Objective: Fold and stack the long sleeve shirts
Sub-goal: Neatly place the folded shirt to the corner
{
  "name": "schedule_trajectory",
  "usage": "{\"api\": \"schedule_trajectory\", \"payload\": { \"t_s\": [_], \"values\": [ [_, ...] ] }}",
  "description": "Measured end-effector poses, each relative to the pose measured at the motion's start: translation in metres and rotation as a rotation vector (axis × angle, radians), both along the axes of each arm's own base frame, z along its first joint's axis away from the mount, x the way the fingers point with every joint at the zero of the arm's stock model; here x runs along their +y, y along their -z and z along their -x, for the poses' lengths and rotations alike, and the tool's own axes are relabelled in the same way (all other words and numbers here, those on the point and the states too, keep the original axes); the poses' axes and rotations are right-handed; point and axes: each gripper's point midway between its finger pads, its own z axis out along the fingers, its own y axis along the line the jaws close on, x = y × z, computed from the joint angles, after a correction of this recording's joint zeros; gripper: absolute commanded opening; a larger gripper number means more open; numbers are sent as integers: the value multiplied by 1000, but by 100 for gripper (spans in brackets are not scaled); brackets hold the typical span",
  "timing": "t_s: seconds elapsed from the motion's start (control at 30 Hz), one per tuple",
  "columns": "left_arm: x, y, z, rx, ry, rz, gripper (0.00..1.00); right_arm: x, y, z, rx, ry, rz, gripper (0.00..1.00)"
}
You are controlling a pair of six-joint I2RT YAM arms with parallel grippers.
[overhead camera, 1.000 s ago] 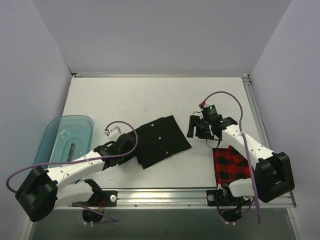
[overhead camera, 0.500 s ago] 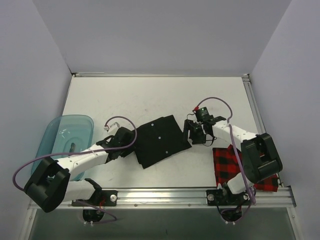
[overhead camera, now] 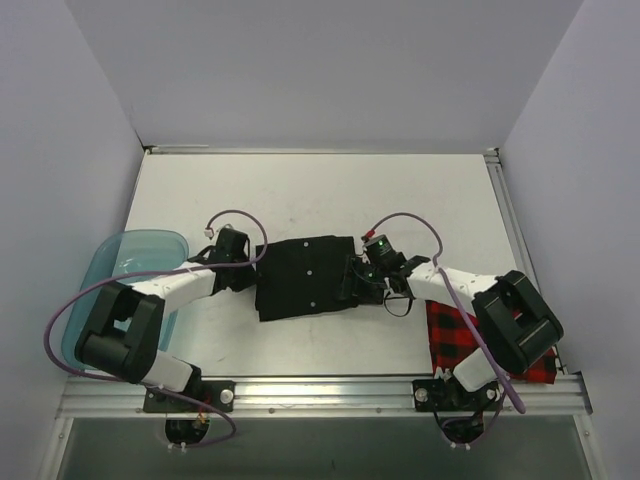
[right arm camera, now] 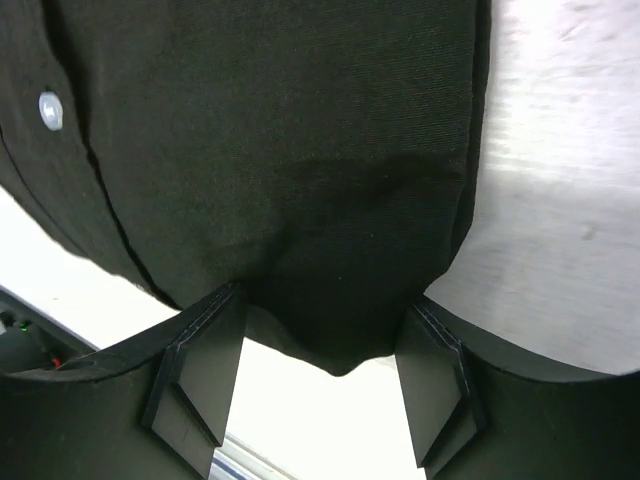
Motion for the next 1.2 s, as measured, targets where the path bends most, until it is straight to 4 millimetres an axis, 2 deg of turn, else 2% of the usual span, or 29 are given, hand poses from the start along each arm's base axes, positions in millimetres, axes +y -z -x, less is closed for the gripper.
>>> {"api": "schedule_trajectory", "payload": {
  "t_s": [0.07, 0.2, 0.23, 0.3, 0.33, 0.4, 0.47, 0.53, 0.57, 0.67, 0.8, 1.0, 1.03, 1.2],
  "values": [
    [6, -1, -6, 6, 6, -8, 14, 4, -1, 2, -2, 4, -14, 59],
    [18, -13, -17, 6, 17, -30, 44, -2, -4, 8, 1, 16, 8, 60],
    [19, -20, -18, -9, 27, -35, 59, -6, -8, 10, -5, 19, 18, 61],
    [20, -40, -17, -54, 54, -42, 71, -14, -23, 9, -49, 30, 27, 63],
    [19, -53, -16, -86, 67, -46, 80, -19, -33, 8, -73, 37, 24, 64],
    [16, -81, -12, -163, 100, -60, 84, -31, -52, 3, -121, 70, 13, 67],
    [2, -111, -4, -249, 167, -77, 85, -49, -69, -4, -163, 127, 6, 73],
    [-26, -140, 11, -333, 278, -86, 86, -69, -81, -8, -194, 180, 9, 80],
    [-42, -151, 19, -366, 335, -84, 87, -78, -87, -9, -206, 207, 10, 86],
    [-83, -167, 45, -424, 489, -88, 89, -104, -99, -5, -229, 275, 25, 94],
    [-136, -158, 78, -433, 697, -180, 89, -127, -109, 8, -240, 344, 40, 98],
    [-209, -120, 99, -419, 938, -399, 82, -149, -124, 23, -298, 441, 59, 100],
    [-217, -117, 100, -423, 958, -420, 81, -152, -127, 26, -309, 458, 59, 100],
    [-242, -78, 95, -385, 1036, -567, 80, -165, -130, 36, -368, 537, 45, 100]
  ]
}}
